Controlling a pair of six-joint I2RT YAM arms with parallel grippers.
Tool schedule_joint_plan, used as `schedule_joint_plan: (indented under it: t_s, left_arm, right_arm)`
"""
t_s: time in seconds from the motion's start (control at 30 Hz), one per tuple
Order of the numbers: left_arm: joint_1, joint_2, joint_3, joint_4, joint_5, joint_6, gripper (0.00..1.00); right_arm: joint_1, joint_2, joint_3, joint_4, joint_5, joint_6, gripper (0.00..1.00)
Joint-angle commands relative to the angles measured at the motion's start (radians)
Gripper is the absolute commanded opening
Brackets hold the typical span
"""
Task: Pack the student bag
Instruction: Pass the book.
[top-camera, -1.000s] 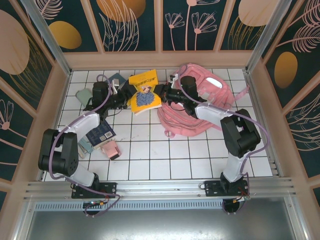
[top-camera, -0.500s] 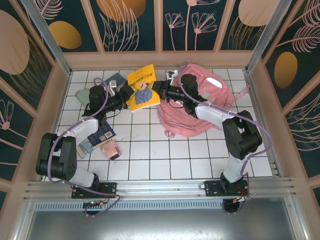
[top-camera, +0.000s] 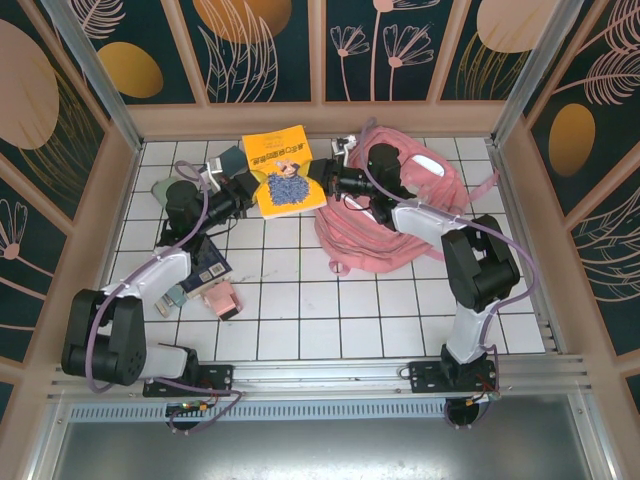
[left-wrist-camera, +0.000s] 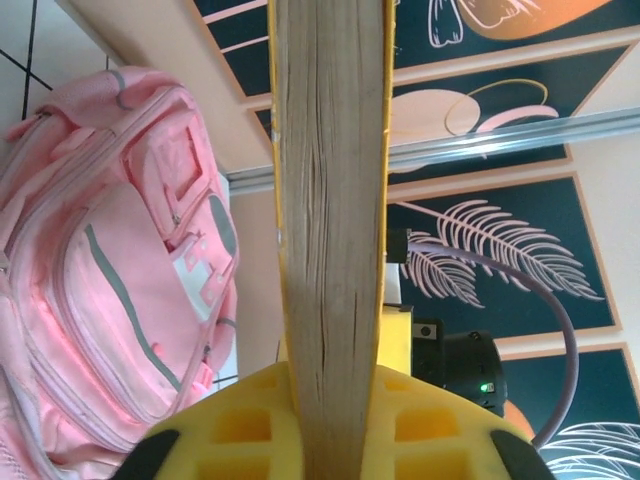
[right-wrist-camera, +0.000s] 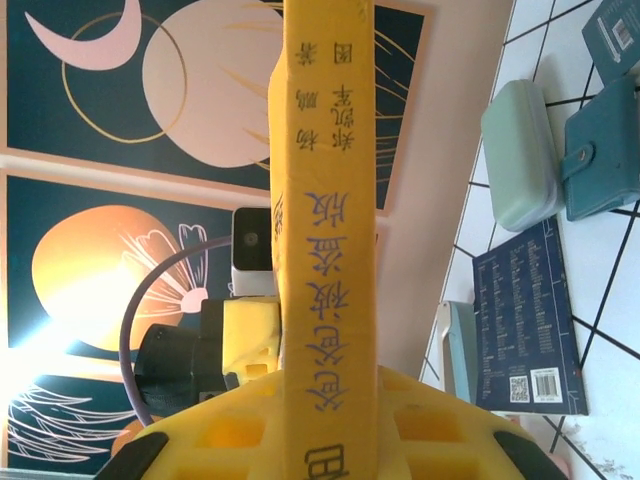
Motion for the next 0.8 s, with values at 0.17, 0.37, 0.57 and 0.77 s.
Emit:
schedule_joint_plan:
  t_s: [0.17,0.37,0.57,0.77]
  left_arm:
    - [-0.007,-0.065,-0.004,-0.033,-0.026,0.06,0.0]
    - [-0.006,-0.104,0.004,-0.152,-0.043,0.15,0.0]
    - [-0.007,-0.127,0.011,-0.237,-0.055,0.212,0.0]
    - [-0.006,-0.15,-0.006,-0.239,-0.047,0.213,0.0]
  right_arm:
    - [-0.019,-0.095,0.035,-0.414,0.08,-0.366,0.52]
    - [-0.029,-0.176,0.097,-0.958,0.506,-0.761,0.58]
    - [0.002,-0.136,0.089,-1.169,0.831,-0.975,0.48]
    - [0.045,-0.088,0.054,-1.182,1.057,-1.111,0.52]
